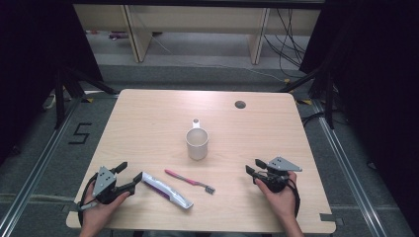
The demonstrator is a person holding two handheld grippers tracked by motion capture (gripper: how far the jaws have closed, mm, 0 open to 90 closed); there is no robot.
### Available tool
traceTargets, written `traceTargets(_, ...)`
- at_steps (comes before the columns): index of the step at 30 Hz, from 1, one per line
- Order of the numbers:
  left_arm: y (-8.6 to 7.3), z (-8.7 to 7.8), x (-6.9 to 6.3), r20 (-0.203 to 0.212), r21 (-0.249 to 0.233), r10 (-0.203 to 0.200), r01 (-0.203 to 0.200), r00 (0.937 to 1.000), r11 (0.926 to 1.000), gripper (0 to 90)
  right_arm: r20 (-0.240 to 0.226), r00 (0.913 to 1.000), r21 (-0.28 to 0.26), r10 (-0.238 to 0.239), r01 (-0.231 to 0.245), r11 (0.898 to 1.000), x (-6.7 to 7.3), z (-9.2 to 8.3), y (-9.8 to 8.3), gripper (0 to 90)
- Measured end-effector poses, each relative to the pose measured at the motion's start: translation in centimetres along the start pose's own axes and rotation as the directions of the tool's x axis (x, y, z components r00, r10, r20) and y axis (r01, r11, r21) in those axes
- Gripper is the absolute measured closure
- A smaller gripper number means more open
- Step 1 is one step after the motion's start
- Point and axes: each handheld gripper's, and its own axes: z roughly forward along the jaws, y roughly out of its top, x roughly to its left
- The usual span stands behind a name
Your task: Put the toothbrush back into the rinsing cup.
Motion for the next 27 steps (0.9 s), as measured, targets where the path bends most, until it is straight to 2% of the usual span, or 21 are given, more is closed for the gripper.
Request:
traceTargets(3, 0.1, 0.1, 0.0, 0.008, 0.024, 0.005, -0.005, 1.0, 0.9997, 29.9, -0.005, 1.0, -0.004, 0.008, -0.008, 1.0, 0.0, 0.0, 0.0, 49.7)
traceTargets(4, 0.2, 0.2, 0.2, 0.026, 0.038, -0.002, 0.001, 0.9997, 0.9993, 30.3, -0.005, 1.0, -0.008, 0.0, 0.0, 1.0, 0.0, 0.0, 0.0, 49.7)
traceTargets(5, 0.2, 0.2, 0.2, 0.026, 0.038, -0.002, 0.001, 0.9997, 0.9993, 30.3, -0.005, 1.0, -0.008, 0.0, 0.0, 1.0, 0.0, 0.0, 0.0, 49.7)
traceTargets(6, 0.2, 0.2, 0.6, 0.031, 0.039, -0.022, 0.02, 0.9993, 0.999, 30.5, -0.01, 0.9999, 0.001, 0.002, -0.002, 1.0, 0.0, -0.1, 0.0, 49.7)
traceTargets(10, 1.0, -0.1, 0.9, 0.032, 0.021, -0.023, 0.022, 0.9992, 0.9995, 30.5, -0.015, 0.9999, -0.001, -0.002, 0.002, 1.0, 0.1, -0.1, 0.0, 49.5)
traceTargets(12, 2.2, -0.4, 0.6, 0.044, 0.007, 0.004, -0.005, 0.999, 1.0, 30.6, -0.007, 0.9998, -0.005, -0.018, 0.018, 1.0, 0.2, 0.0, 0.0, 49.5)
traceTargets(13, 2.2, -0.4, 0.6, 0.044, 0.007, 0.004, -0.005, 0.999, 1.0, 30.7, -0.007, 0.9998, -0.005, -0.018, 0.018, 1.0, 0.2, 0.0, 0.0, 49.5)
traceTargets(14, 3.2, -0.3, 0.2, 0.067, 0.005, 0.041, -0.042, 0.9969, 0.9991, 30.7, -0.018, 0.9998, -0.003, -0.001, 0.001, 1.0, 0.3, 0.0, -0.1, 49.4)
traceTargets(15, 3.2, -0.3, 0.2, 0.067, 0.005, 0.041, -0.042, 0.9969, 0.9991, 30.7, -0.018, 0.9998, -0.003, -0.001, 0.001, 1.0, 0.3, 0.0, -0.1, 49.4)
traceTargets(16, 4.2, -0.2, -0.3, 0.105, 0.018, 0.091, -0.094, 0.9903, 0.9955, 30.7, -0.022, 0.9997, -0.002, 0.008, -0.008, 1.0, 0.2, 0.1, -0.1, 49.3)
traceTargets(17, 4.2, -0.2, -0.3, 0.105, 0.018, 0.091, -0.094, 0.9903, 0.9955, 30.9, -0.022, 0.9997, -0.002, 0.008, -0.008, 1.0, 0.2, 0.1, -0.1, 49.3)
traceTargets(18, 5.1, 0.3, -0.9, 0.152, 0.026, 0.14, -0.145, 0.9785, 0.989, 31.8, -0.013, 0.999, 0.017, 0.043, -0.043, 0.999, 0.4, 0.0, 0.0, 48.8)
traceTargets(19, 5.1, 0.3, -0.9, 0.152, 0.026, 0.14, -0.145, 0.9785, 0.989, 32.7, -0.013, 0.999, 0.017, 0.043, -0.043, 0.999, 0.4, 0.0, 0.0, 48.8)
traceTargets(21, 6.5, 1.0, -1.6, 0.201, 0.062, 0.186, -0.202, 0.9616, 0.9774, 33.5, -0.015, 0.9996, 0.01, 0.023, -0.023, 1.0, 0.3, 0.0, 0.0, 48.4)
traceTargets(22, 6.9, 1.2, -1.8, 0.225, 0.075, 0.209, -0.231, 0.9516, 0.9701, 33.9, -0.031, 0.9995, -0.001, -0.003, 0.003, 1.0, 0.1, 0.2, 0.0, 48.3)
traceTargets(23, 6.9, 1.2, -1.8, 0.225, 0.075, 0.209, -0.231, 0.9516, 0.9701, 34.0, -0.031, 0.9995, -0.001, -0.003, 0.003, 1.0, 0.1, 0.2, 0.0, 48.3)
traceTargets(24, 7.7, 1.7, -2.3, 0.271, 0.113, 0.244, -0.283, 0.9309, 0.9524, 34.2, -0.029, 0.9996, 0.02, 0.006, -0.005, 1.0, 0.2, 0.1, 0.0, 48.2)
traceTargets(25, 7.7, 1.7, -2.3, 0.271, 0.113, 0.244, -0.283, 0.9309, 0.9524, 34.5, -0.029, 0.9996, 0.02, 0.006, -0.005, 1.0, 0.2, 0.1, 0.0, 48.2)
traceTargets(26, 8.4, 2.3, -2.8, 0.308, 0.128, 0.271, -0.322, 0.9119, 0.9382, 34.7, -0.022, 0.9996, 0.028, -0.016, 0.017, 0.999, 0.2, 0.1, 0.1, 48.1)
traceTargets(27, 8.4, 2.3, -2.8, 0.308, 0.128, 0.271, -0.322, 0.9119, 0.9382, 34.9, -0.022, 0.9996, 0.028, -0.016, 0.017, 0.999, 0.2, 0.1, 0.1, 48.1)
